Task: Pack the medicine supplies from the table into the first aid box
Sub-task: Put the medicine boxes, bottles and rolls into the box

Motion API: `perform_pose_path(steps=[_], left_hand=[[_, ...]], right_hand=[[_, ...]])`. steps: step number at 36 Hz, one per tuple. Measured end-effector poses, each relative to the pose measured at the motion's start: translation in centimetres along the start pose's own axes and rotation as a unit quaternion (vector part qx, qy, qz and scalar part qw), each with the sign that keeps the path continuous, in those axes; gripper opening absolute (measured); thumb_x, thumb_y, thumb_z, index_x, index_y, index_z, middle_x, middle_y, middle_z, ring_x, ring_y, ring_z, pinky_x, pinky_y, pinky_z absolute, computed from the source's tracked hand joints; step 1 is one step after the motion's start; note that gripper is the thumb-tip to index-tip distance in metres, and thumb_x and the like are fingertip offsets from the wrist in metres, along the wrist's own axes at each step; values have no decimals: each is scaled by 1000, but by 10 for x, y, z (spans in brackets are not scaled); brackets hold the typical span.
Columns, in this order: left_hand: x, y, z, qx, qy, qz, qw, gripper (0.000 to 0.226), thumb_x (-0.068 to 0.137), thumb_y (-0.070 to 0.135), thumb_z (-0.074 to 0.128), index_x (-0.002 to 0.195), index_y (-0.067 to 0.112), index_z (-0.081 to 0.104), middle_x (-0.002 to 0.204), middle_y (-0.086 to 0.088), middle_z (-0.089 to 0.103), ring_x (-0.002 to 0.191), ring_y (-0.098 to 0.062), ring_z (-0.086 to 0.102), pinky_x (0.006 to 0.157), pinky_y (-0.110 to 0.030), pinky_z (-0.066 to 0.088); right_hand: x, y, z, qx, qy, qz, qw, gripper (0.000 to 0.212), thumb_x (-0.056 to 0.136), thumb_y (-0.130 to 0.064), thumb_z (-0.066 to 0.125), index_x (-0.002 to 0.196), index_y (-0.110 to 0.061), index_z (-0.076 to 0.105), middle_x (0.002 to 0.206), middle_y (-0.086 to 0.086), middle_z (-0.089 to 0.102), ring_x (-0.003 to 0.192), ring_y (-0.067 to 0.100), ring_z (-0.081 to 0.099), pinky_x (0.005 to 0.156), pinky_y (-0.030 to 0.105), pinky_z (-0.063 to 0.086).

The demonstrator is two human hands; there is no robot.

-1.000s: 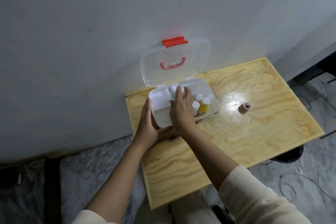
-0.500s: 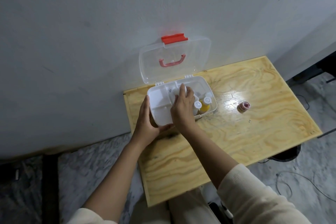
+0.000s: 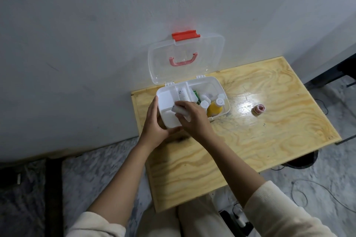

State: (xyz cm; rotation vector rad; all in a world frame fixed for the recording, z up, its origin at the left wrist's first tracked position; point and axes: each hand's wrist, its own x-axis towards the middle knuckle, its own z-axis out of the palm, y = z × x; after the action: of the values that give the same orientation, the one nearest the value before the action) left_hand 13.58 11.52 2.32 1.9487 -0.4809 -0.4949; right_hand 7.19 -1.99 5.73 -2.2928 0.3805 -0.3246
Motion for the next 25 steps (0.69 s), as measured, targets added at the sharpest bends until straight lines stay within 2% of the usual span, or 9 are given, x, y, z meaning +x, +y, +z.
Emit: perform_pose_path(steps=[4,8,13,16,19,22,25], left_hand=[[1,-4,-3,-2,-10,-15,1000,126,58,45,89,155,23,11,160,2,20,145,-15,25,115,-43,34],[2,-4,-4,-16,-12,-27,999,132,49,60,84,155,27,13,160,5,21,145,-13,26,115,-45,35],[1,-3,-4,-18,-7,-28,999,131,49,60,83,155,25,15,160,6,23,146,-13,25,116,-45,33],[0,-2,-3,-22,-7,-29,999,128,54,47,90,155,26,15,160,6,23,146,-13,26,116,-45,33],[-1,1,-2,-25,-7,-28,999,126,56,40,91,155,25,14,161,6,22,146,-14,25,116,-44,33],[-2,5,-3,-22,-13,-34,999,129,53,48,87,155,25,12,161,5,21,146,-15,25,116,-43,33],[-4,6,-3,-27,-17,-42,999,132,52,55,88,155,27,11,161,6,21,146,-15,25,115,-45,34]], right_hand=[[6,0,-5,-12,-26,11,1000,32,80,-12,68,111,-10,61,115,9,60,105,22,56,86,23,43],[10,-1,-8,-37,-67,20,997,33,80,-17,69,113,-13,62,115,7,60,106,21,53,85,22,38],[11,-1,-10,-60,-90,0,994,28,87,-12,60,115,-11,63,120,9,65,114,26,52,93,33,41],[11,-2,-11,-68,-100,-29,992,28,88,-6,56,115,-7,63,120,12,65,113,30,56,96,39,45],[10,-3,-13,-70,-100,-41,992,27,87,-7,58,113,-7,65,120,13,64,111,28,58,96,36,47],[9,-4,-14,-55,-83,-33,994,24,84,-10,64,108,-7,68,114,12,63,104,26,59,90,31,47],[9,-6,-15,-53,-79,-28,995,23,83,-12,66,106,-8,69,113,11,64,103,25,59,90,33,48]])
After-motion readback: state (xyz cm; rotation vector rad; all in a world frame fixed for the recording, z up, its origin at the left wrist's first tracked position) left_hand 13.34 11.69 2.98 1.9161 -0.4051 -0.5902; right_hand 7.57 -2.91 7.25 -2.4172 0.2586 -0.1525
